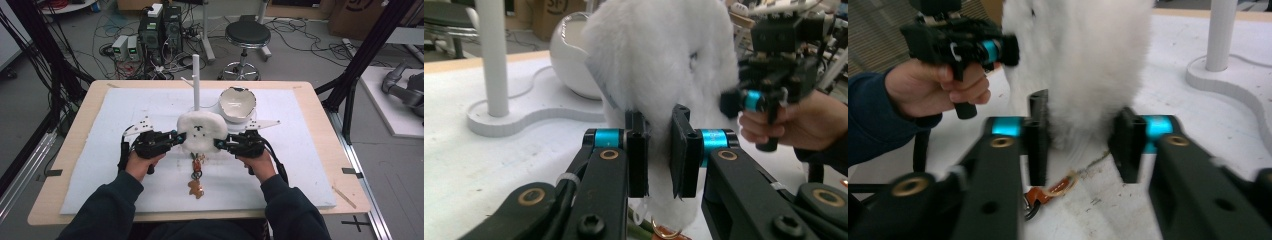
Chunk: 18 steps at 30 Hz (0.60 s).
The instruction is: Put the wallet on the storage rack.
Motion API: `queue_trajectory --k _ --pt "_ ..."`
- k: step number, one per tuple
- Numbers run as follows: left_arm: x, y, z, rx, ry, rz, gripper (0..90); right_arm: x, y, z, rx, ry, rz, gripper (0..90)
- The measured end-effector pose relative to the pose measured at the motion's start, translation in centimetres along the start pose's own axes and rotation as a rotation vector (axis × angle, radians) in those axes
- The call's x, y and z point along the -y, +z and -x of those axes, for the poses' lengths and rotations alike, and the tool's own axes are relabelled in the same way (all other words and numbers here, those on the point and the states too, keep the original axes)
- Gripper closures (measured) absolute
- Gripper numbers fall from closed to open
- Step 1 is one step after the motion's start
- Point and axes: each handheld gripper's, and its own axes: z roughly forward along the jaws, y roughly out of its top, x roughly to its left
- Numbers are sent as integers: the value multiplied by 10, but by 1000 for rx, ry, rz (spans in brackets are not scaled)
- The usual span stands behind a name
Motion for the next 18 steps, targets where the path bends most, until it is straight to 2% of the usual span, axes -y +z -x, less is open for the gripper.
queue_trajectory --k 1,2,3,4,5,6,7,8,9,10,11,12,13,14,15,16,17,18 --pt "1 1 0 14 -3 -9 789 -2 -5 1 -2 -2 17 734" --pt "1 1 0 14 -3 -9 781 -2 -5 1 -2 -2 17 734" --pt "2 3 1 14 0 -29 765 -4 -9 0 17 -32 44 752" --pt "2 3 1 14 0 -29 752 -4 -9 0 17 -32 44 752" --pt "2 4 1 5 11 -44 732 -6 -12 -3 51 -65 51 760" --pt "3 5 1 -12 20 -60 732 -6 -12 -3 51 -65 51 760" --pt "4 5 -1 -48 38 -90 681 -9 -15 -4 75 -89 51 763" --pt "4 5 -1 -48 38 -90 665 -9 -15 -4 75 -89 51 763" --pt "4 2 -5 -89 51 -96 632 -11 -19 -3 94 -94 54 765" --pt "4 2 -5 -89 51 -96 619 -11 -19 -3 94 -94 54 765" --pt "4 -1 -7 -108 56 -92 606 -13 -24 -1 126 -103 51 765" --pt "4 -3 -10 -127 63 -90 606 -13 -24 -1 126 -103 51 765" --pt "4 -6 -12 -146 60 -83 574 -15 -28 0 155 -123 40 765" --pt "4 -9 -15 -162 61 -78 574 -15 -28 0 155 -123 40 765" --pt "4 -13 -18 -181 63 -71 563 -18 -31 0 185 -148 33 765" --pt "4 -16 -21 -202 61 -63 563 -18 -31 0 185 -148 33 765" --pt "4 -23 -27 -239 56 -52 533 -22 -34 0 213 -179 25 765" --pt "4 -23 -27 -239 56 -52 533 -22 -34 0 213 -179 25 765"
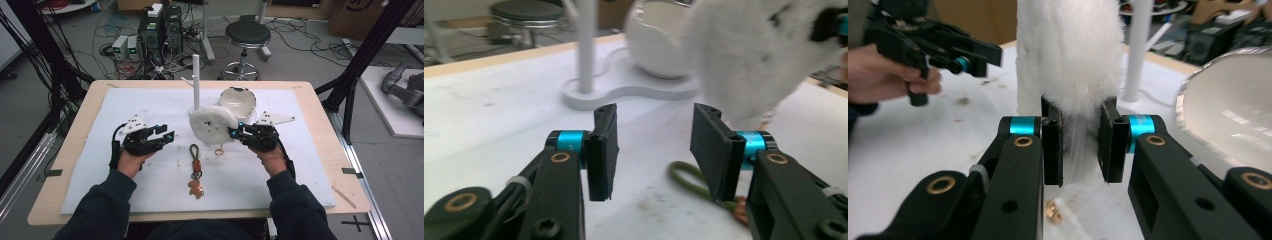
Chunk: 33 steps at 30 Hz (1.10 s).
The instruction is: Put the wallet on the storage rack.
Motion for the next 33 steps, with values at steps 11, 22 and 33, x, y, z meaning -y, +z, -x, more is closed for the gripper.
queue_trajectory --k 11,22,33 --pt "6 -18 -30 -77 -110 35 526 -50 -7 32 160 -109 -2 764" --pt "7 -16 -31 -71 -116 30 529 -95 3 70 252 -198 -50 762" --pt "8 -16 -32 -68 -124 21 529 -85 2 85 361 -373 -214 762"
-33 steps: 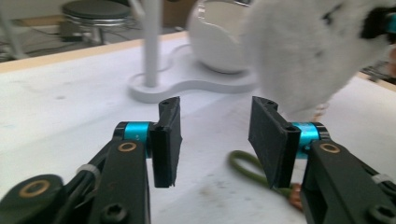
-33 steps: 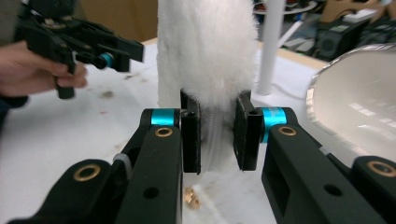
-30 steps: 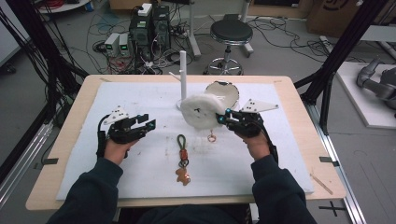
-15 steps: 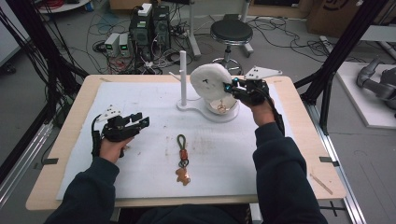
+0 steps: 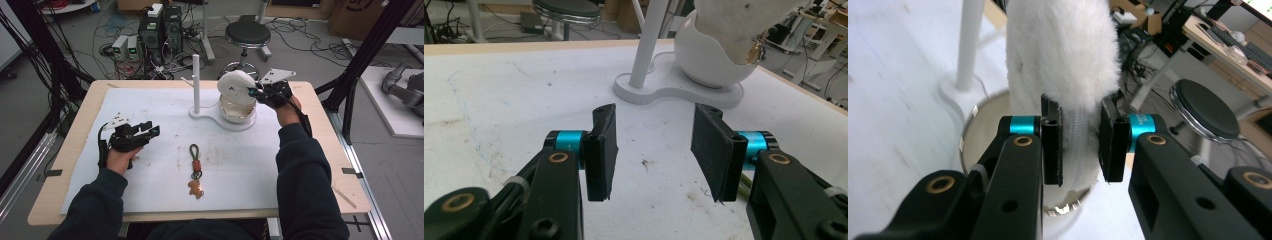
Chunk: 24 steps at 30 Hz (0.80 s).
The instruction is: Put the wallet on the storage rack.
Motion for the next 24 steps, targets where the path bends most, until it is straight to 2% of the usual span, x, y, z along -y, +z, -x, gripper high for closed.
queue_trajectory --k 4,6,7,8,9,12,16,20,23,24 --pt "0 0 0 0 -4 0 529 7 0 -1 21 -55 -40 761" --pt "0 0 0 -1 -5 -2 529 10 0 -1 42 -117 -67 761" --pt "0 0 0 -1 -7 -3 529 10 0 -1 42 -117 -67 761" --pt "0 1 0 -1 -7 -5 529 11 0 -3 51 -169 -85 761" --pt "1 1 0 0 -8 -6 529 11 0 -3 51 -169 -85 761" --pt "1 1 0 0 -9 -10 529 11 5 -7 61 -237 -98 761" --pt "1 1 0 1 -11 -11 529 11 13 -12 58 -270 -116 761" --pt "1 1 0 5 -15 -12 528 11 21 -17 43 -279 -138 759" --pt "1 1 0 6 -12 -16 528 15 30 -19 31 -253 -157 755" --pt "1 1 0 6 -12 -17 528 17 33 -19 23 -230 -159 751"
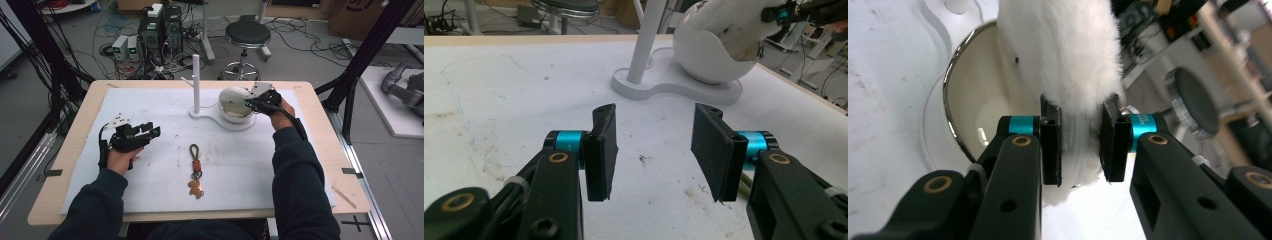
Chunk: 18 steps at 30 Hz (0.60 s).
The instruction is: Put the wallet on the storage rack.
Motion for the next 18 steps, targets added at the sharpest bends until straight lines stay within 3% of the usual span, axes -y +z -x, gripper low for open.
queue_trajectory --k 2,3,4,5,6,7,8,9,11,12,15,18 --pt "0 0 0 0 -1 0 528 3 7 -2 -34 60 -5 715" --pt "0 0 0 0 -2 0 528 3 7 -2 -34 60 -5 715" --pt "0 0 0 -1 -3 2 528 5 7 2 -67 167 28 584" --pt "0 0 0 -1 -3 2 527 5 7 2 -67 167 28 584" --pt "0 0 0 -1 -3 0 527 6 4 6 -111 311 117 528" --pt "0 0 0 -1 -1 -2 527 6 4 6 -111 311 117 528" --pt "0 0 0 0 -4 -1 527 4 1 8 -145 389 202 576" --pt "0 0 0 0 -4 -1 527 4 1 8 -145 389 202 576" --pt "0 0 1 0 -6 0 527 0 0 6 -166 399 243 675" --pt "0 0 0 1 -5 -1 527 -5 1 2 -174 373 254 722" --pt "0 0 0 0 -7 -5 526 -8 5 -2 -201 374 261 740" --pt "0 0 1 2 -7 -3 526 -14 18 -12 -192 326 186 745"
